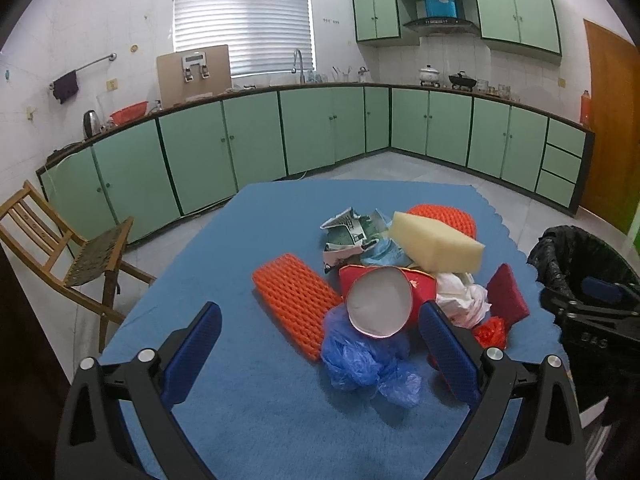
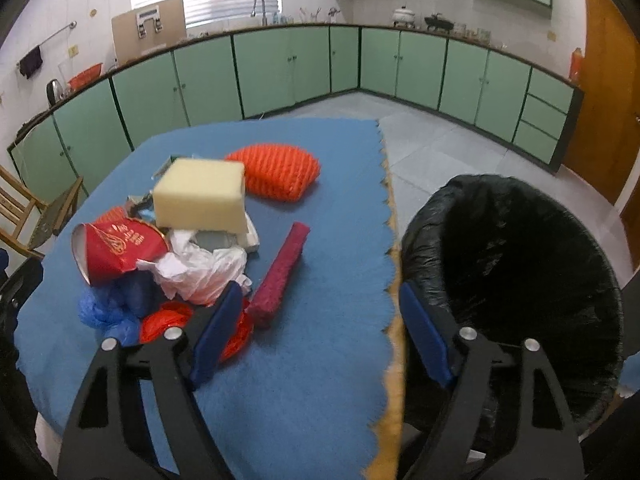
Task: Collect trash
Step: 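Grasp the dark red foam stick with the right gripper while the left gripper grasps the red paper cup, then carry the red cup and foam stick over the bin and open both grippers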
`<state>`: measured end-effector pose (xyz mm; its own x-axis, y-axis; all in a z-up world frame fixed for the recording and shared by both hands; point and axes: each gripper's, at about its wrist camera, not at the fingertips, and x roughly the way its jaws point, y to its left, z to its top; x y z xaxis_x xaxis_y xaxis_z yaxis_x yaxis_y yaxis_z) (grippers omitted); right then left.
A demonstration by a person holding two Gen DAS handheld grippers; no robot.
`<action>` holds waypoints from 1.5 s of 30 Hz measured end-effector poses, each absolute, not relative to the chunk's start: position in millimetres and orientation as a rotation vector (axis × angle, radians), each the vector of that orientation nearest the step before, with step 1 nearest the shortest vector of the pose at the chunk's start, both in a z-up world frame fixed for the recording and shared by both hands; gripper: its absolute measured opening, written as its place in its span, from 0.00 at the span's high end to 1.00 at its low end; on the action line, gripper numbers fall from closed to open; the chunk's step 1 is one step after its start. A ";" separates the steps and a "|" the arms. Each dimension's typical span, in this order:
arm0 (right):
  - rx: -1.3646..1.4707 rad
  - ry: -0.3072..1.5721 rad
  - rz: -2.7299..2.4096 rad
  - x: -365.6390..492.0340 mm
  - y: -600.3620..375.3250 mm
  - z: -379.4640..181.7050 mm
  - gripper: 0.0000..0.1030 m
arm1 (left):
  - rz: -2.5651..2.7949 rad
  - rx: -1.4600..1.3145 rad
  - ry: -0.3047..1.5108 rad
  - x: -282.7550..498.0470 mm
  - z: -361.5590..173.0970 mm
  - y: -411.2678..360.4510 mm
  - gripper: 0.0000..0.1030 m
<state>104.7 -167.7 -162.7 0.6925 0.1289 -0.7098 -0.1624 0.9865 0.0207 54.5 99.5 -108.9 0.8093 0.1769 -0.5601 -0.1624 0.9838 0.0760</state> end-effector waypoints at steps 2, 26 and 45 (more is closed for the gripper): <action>-0.051 0.809 0.175 112.1 -160.8 -170.2 0.31 | 0.180 0.027 0.613 59.1 -112.6 100.5 0.06; -0.040 0.896 0.273 138.4 -160.3 -183.8 0.86 | 0.097 0.026 0.682 104.0 -138.8 83.2 0.06; -0.041 0.900 0.276 137.5 -166.0 -186.3 0.87 | 0.051 -0.010 0.710 119.5 -154.5 77.1 0.44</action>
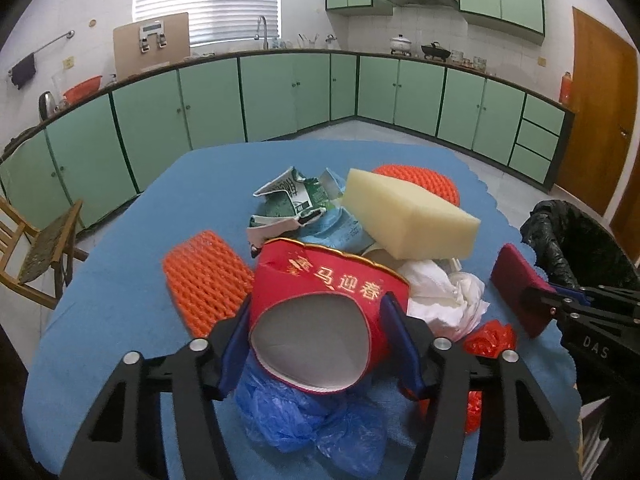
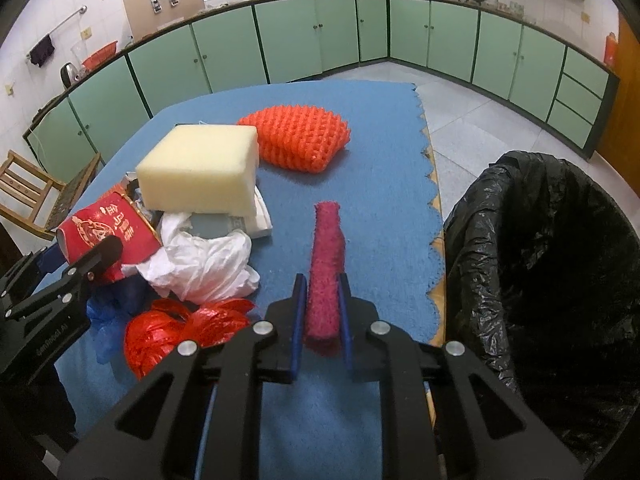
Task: Collect trash
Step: 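Carry the red cup and foam stick over the bin and open both grippers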
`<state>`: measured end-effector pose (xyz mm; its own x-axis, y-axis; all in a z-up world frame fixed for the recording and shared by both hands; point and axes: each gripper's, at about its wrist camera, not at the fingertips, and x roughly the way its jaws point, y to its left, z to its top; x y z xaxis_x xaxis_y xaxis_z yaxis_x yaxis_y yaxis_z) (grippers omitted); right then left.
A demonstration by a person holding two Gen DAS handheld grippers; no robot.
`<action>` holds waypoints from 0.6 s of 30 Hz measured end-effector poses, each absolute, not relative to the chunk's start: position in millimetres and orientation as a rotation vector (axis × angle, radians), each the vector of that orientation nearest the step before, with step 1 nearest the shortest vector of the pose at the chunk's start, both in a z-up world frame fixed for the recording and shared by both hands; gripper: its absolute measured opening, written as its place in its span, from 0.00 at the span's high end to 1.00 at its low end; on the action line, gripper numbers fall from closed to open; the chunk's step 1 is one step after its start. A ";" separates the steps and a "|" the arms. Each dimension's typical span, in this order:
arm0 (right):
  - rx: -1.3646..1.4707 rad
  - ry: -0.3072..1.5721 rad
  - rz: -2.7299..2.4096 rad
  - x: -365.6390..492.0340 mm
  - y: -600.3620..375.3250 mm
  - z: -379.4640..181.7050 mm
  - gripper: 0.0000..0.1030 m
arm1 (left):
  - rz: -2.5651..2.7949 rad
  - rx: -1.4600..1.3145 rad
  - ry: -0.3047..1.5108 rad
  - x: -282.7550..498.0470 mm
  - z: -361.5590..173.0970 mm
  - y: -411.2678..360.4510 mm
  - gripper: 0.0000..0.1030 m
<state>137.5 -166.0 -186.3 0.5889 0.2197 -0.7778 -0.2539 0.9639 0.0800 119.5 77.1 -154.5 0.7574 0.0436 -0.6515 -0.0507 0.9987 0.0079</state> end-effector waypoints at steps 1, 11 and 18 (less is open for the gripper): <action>-0.042 0.896 0.277 136.8 -165.6 -185.0 0.87 | 0.058 -0.010 0.705 118.6 -153.5 77.1 0.45; -0.038 0.852 0.285 131.8 -168.1 -167.0 0.88 | 0.079 -0.039 0.654 109.0 -132.8 81.5 0.49; -0.017 0.787 0.296 124.4 -173.2 -139.5 0.88 | 0.075 -0.033 0.569 97.6 -100.2 77.8 0.49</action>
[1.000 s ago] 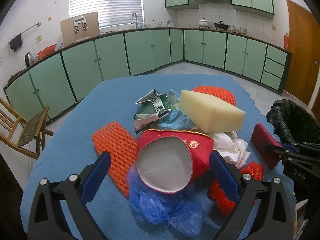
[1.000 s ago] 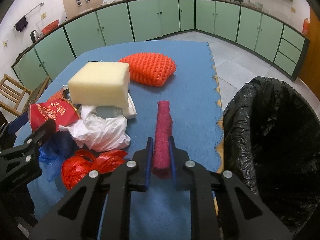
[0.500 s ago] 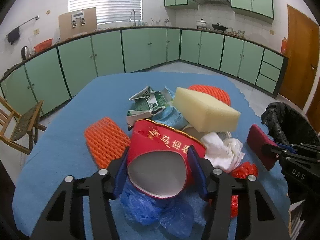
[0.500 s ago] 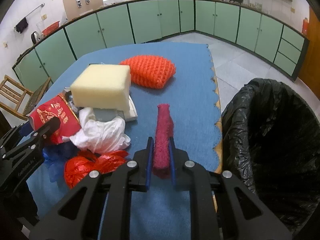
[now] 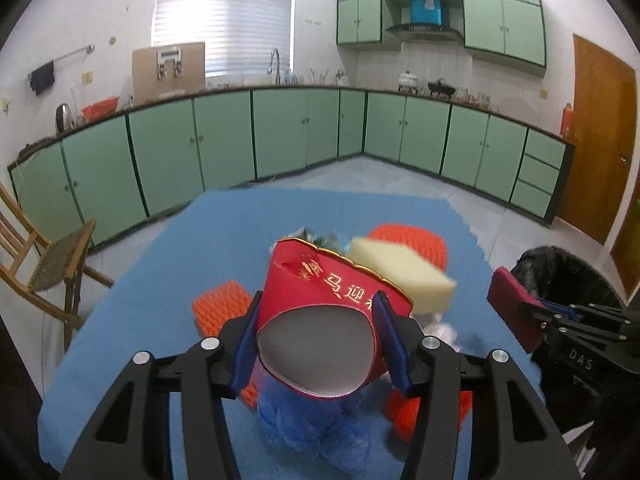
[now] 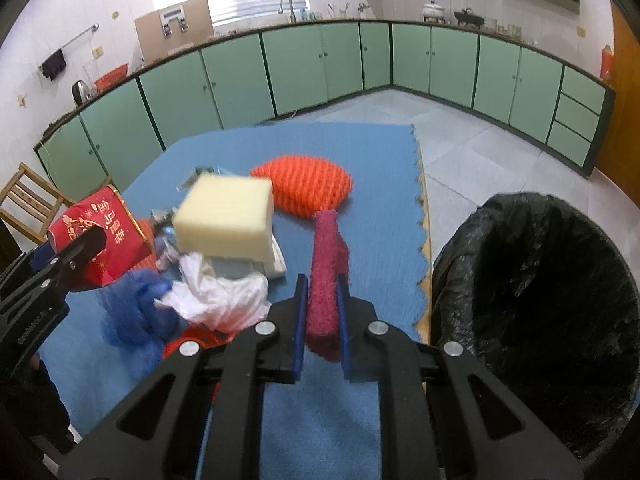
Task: Collect trash
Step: 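Carry the red cup and foam stick over the bin and open both grippers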
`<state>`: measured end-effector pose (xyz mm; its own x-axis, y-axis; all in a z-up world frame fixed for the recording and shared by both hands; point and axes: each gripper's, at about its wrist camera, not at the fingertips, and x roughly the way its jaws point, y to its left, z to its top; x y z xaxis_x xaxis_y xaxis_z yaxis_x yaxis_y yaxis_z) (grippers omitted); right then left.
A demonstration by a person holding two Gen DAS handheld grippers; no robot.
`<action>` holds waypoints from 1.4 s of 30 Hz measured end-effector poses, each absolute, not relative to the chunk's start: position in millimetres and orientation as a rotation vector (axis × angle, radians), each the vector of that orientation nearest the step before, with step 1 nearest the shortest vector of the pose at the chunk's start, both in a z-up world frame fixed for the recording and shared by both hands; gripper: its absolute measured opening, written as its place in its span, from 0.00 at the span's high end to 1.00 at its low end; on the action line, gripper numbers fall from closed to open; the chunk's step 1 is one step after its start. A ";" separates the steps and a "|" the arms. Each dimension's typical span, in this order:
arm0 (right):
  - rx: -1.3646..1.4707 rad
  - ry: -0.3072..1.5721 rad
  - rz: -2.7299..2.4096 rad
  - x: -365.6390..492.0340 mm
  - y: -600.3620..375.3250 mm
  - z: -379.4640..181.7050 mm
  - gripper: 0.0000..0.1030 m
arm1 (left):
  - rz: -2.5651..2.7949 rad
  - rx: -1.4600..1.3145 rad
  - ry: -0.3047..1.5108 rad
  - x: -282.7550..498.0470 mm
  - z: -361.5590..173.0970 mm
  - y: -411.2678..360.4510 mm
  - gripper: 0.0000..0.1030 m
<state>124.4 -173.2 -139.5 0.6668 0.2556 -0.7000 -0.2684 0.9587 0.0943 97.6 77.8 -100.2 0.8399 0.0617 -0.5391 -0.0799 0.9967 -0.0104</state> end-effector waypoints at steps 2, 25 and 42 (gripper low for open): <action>-0.008 0.768 0.296 122.9 -176.4 -131.6 0.88 | 0.064 -0.028 0.545 95.6 -90.1 73.1 0.49; 0.023 0.697 0.002 113.8 -320.1 -102.4 0.88 | -0.272 -0.016 0.526 158.0 -86.8 -79.4 0.49; 0.047 0.783 -0.186 112.0 -404.2 -152.7 0.75 | -0.466 0.008 0.679 190.9 -139.4 -184.1 0.45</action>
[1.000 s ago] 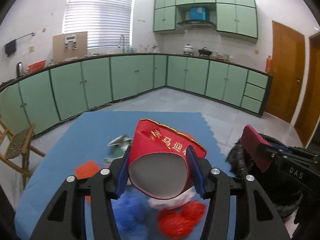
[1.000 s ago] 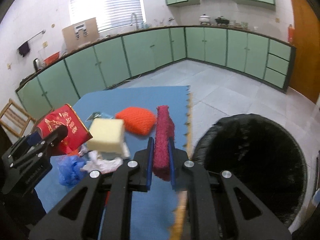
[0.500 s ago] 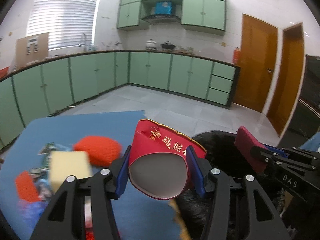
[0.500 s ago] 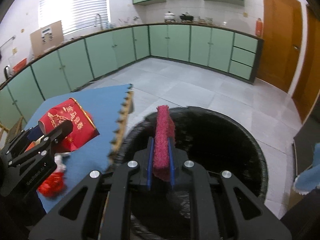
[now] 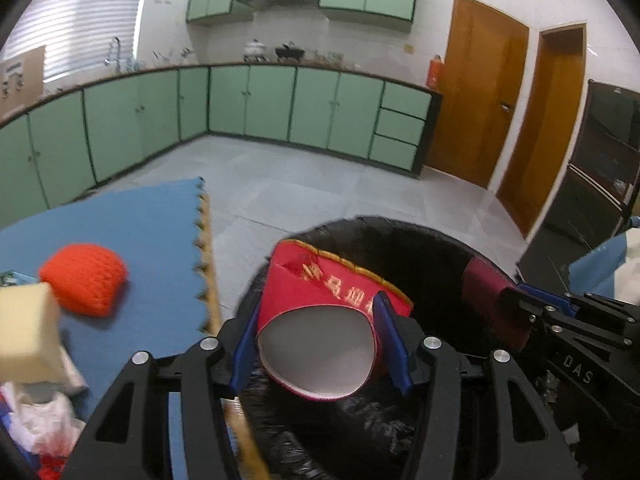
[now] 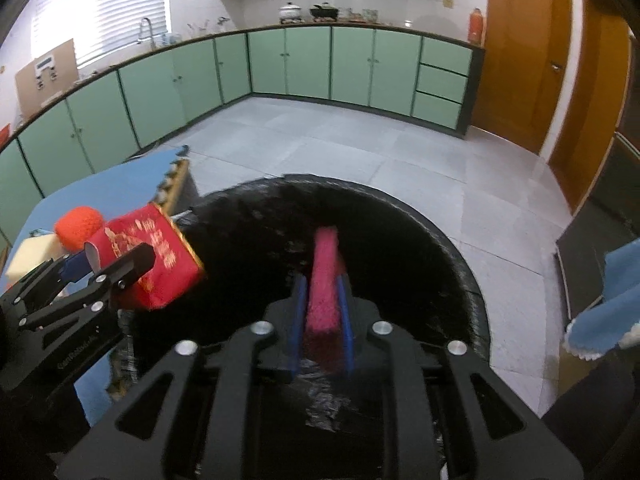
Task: Collect trash
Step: 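Carry the red cup and foam stick over the bin and open both grippers, then grasp the blue plastic bags with the left gripper while the right gripper grasps the red plastic bag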
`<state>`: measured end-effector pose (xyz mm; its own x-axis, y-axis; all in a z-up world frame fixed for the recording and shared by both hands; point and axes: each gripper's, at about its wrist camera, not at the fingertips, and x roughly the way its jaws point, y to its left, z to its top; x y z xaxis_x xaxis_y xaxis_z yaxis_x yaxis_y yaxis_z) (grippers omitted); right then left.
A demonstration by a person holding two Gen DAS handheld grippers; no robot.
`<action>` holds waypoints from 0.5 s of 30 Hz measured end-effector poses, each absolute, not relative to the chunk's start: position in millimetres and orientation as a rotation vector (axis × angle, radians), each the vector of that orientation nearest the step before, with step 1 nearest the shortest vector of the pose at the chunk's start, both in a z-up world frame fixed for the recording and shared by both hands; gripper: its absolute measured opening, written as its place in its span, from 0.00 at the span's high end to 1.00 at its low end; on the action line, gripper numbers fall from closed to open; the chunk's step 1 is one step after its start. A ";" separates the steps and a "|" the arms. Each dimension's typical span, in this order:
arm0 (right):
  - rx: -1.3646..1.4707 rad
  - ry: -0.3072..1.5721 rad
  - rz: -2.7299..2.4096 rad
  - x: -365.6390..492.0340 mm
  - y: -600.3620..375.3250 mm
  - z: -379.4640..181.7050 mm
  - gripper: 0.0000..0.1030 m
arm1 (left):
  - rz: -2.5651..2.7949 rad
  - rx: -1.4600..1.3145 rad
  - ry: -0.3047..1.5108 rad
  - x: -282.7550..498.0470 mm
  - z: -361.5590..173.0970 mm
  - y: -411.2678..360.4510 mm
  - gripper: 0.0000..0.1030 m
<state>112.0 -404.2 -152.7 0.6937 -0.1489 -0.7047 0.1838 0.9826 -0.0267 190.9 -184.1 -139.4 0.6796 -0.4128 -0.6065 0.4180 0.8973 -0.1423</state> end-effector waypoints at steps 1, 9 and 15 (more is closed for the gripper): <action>0.048 0.784 -0.195 110.2 -406.2 -154.8 0.71 | -0.478 0.009 0.688 191.5 -141.1 -186.4 0.42; 0.046 0.739 -0.227 103.7 -405.6 -147.5 0.23 | -0.460 -0.011 0.678 184.7 -131.6 -168.1 0.32; 0.037 0.701 -0.166 106.9 -375.0 -131.4 0.15 | -0.358 -0.008 0.621 174.1 -111.7 -124.6 0.29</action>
<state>106.9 -375.0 -131.4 0.7516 -0.1400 -0.6446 0.1649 0.9861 -0.0219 174.1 -124.6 -111.7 0.7540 -0.3307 -0.5676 0.3259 0.9385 -0.1138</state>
